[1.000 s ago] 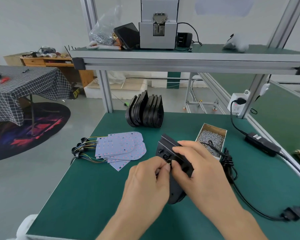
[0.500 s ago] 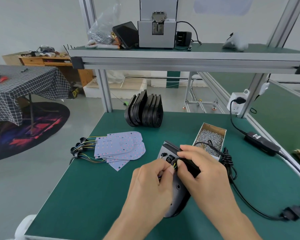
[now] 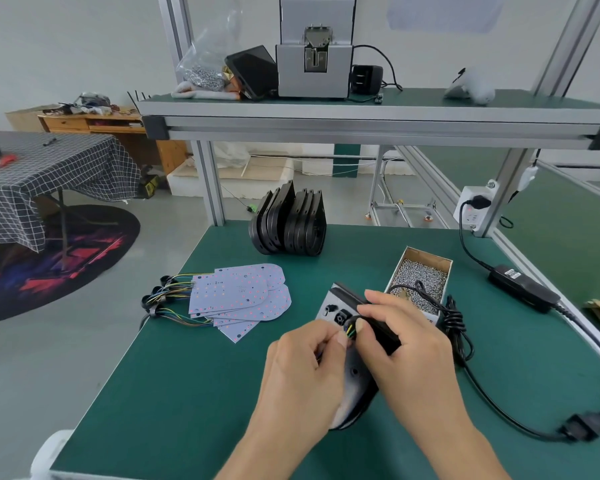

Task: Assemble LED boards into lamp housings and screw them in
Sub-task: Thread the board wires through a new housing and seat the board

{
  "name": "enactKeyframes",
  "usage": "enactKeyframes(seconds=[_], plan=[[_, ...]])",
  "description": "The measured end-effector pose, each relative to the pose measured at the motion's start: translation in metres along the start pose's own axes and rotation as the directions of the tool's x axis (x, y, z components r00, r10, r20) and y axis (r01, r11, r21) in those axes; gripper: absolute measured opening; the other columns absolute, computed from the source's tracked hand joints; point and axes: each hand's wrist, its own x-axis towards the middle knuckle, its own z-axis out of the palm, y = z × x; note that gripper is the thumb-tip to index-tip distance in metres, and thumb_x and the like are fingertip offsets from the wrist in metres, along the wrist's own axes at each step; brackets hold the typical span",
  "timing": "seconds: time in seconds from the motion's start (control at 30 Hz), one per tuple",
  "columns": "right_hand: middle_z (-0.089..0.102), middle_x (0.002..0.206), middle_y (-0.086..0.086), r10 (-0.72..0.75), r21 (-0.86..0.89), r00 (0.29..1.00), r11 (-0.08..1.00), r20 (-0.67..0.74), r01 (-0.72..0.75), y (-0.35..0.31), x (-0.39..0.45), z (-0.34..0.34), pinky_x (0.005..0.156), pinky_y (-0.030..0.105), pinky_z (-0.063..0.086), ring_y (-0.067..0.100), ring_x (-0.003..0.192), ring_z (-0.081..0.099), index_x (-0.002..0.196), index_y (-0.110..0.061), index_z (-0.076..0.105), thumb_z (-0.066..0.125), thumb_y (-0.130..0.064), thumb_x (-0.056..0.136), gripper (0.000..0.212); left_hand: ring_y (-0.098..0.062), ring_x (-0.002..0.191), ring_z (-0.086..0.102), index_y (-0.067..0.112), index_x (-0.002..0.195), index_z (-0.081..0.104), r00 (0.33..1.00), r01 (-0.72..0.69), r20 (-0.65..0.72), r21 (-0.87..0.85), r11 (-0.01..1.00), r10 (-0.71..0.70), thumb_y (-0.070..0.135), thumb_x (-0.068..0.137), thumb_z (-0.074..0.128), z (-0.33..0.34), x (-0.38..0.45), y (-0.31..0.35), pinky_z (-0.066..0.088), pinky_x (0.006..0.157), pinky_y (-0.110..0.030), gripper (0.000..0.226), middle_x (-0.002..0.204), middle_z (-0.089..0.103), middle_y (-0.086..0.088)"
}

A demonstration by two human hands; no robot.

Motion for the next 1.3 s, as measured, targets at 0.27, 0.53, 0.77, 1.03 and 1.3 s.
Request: enactKeyframes(seconds=[0.27,0.53,0.77,1.03,1.3], plan=[[0.065,0.133,-0.011,-0.084,0.006,0.982,0.996,0.167,0.084,-0.008,0.006,-0.013,0.107,0.011,0.038,-0.003,0.124,0.057,0.112,-0.019,0.080,0.083,-0.023,0.088,0.024,-0.011,0.051,0.023,0.014,0.079,0.067,0.980,0.198,0.079,-0.199,0.960,-0.185,0.039,0.103,0.061,-0.012,0.015,-0.015,0.021,0.053,-0.027,0.034,0.053,0.030,0.013],[0.066,0.136,-0.004,-0.145,-0.078,0.980,0.985,0.138,0.157,-0.013,0.003,-0.005,0.104,0.033,0.050,0.014,0.121,0.065,0.117,-0.013,0.078,0.084,-0.008,0.081,0.037,-0.006,0.045,0.025,0.016,0.076,0.067,0.996,0.081,0.035,-0.097,0.992,-0.078,0.028,0.103,0.060,-0.010,0.010,-0.008,0.023,0.043,-0.014,0.031,0.049,0.033,0.015],[0.066,0.133,-0.009,-0.112,-0.058,0.986,0.991,0.124,0.119,-0.008,0.003,-0.009,0.105,0.020,0.044,0.006,0.119,0.064,0.116,-0.016,0.079,0.082,-0.007,0.083,0.034,-0.010,0.049,0.026,0.016,0.077,0.067,0.998,0.053,0.016,-0.033,0.998,-0.053,0.031,0.102,0.060,-0.007,0.008,-0.003,0.023,0.046,-0.022,0.030,0.052,0.037,0.010],[0.049,0.154,-0.020,-0.095,0.354,0.889,0.932,0.448,-0.079,0.008,0.012,-0.033,0.119,0.032,0.034,0.007,0.147,0.041,0.144,-0.042,0.057,0.076,-0.058,0.083,0.066,-0.017,0.057,0.025,0.018,0.075,0.064,0.997,0.063,0.053,-0.276,0.959,-0.050,0.057,0.085,0.070,-0.023,0.008,-0.014,0.022,0.053,-0.027,0.041,0.057,0.036,0.004],[0.040,0.163,-0.005,-0.146,0.621,0.816,0.726,0.559,-0.296,-0.004,0.000,-0.014,0.121,0.042,0.036,0.021,0.151,0.039,0.161,-0.051,0.013,0.074,-0.080,0.070,0.113,-0.014,0.050,0.024,0.023,0.069,0.061,0.955,0.184,0.298,-0.617,0.765,0.011,0.047,0.084,0.072,-0.032,0.014,-0.009,0.025,0.049,-0.019,0.031,0.054,0.034,0.004]])
